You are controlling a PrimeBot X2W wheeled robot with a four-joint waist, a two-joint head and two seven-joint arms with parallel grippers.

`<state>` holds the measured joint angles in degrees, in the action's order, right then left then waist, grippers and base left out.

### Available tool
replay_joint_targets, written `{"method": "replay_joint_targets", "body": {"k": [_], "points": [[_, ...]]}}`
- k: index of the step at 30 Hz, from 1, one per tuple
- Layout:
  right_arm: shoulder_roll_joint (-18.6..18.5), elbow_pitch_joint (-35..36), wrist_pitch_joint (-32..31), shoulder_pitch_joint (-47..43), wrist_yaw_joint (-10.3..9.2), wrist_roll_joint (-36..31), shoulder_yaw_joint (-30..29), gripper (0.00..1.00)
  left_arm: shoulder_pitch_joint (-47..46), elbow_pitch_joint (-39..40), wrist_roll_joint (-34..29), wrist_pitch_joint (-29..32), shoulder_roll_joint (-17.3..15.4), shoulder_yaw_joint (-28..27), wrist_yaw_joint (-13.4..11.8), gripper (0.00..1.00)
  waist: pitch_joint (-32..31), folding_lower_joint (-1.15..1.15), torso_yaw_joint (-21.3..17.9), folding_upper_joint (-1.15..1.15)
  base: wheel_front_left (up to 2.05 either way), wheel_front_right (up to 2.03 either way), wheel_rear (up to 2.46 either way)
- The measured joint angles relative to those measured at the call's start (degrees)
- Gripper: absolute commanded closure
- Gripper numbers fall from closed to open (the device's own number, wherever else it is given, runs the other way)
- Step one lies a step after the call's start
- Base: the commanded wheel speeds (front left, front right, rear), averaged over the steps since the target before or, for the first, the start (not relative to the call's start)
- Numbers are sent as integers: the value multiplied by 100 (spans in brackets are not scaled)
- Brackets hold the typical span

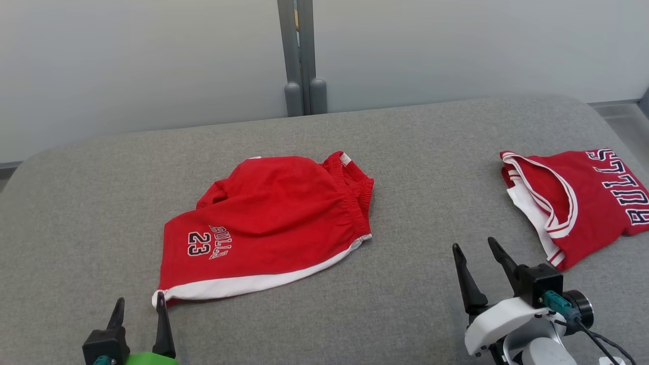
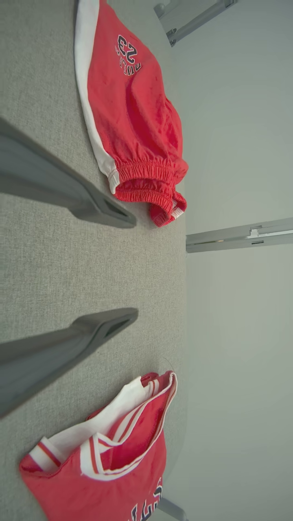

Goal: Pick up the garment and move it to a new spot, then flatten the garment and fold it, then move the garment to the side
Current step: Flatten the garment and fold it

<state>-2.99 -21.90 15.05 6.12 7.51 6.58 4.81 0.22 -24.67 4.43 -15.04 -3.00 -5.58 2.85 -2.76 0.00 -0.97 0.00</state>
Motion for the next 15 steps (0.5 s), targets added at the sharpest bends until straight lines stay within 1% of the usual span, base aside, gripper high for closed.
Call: {"method": "replay_joint_targets", "body": {"k": [8,10,15], "points": [[12,-8,0,-34,0,-20,102,0,51,109,-47,0,7,41,5,0,25,0,114,0,0,0,0],[11,-9,0,-23,0,11,113,0,50,71,63,0,7,65,70,0,39,0,135,0,0,0,0],[13,-89,0,53,0,-51,247,0,16,24,182,0,12,214,129,0,138,0,198,0,0,0,0]]}}
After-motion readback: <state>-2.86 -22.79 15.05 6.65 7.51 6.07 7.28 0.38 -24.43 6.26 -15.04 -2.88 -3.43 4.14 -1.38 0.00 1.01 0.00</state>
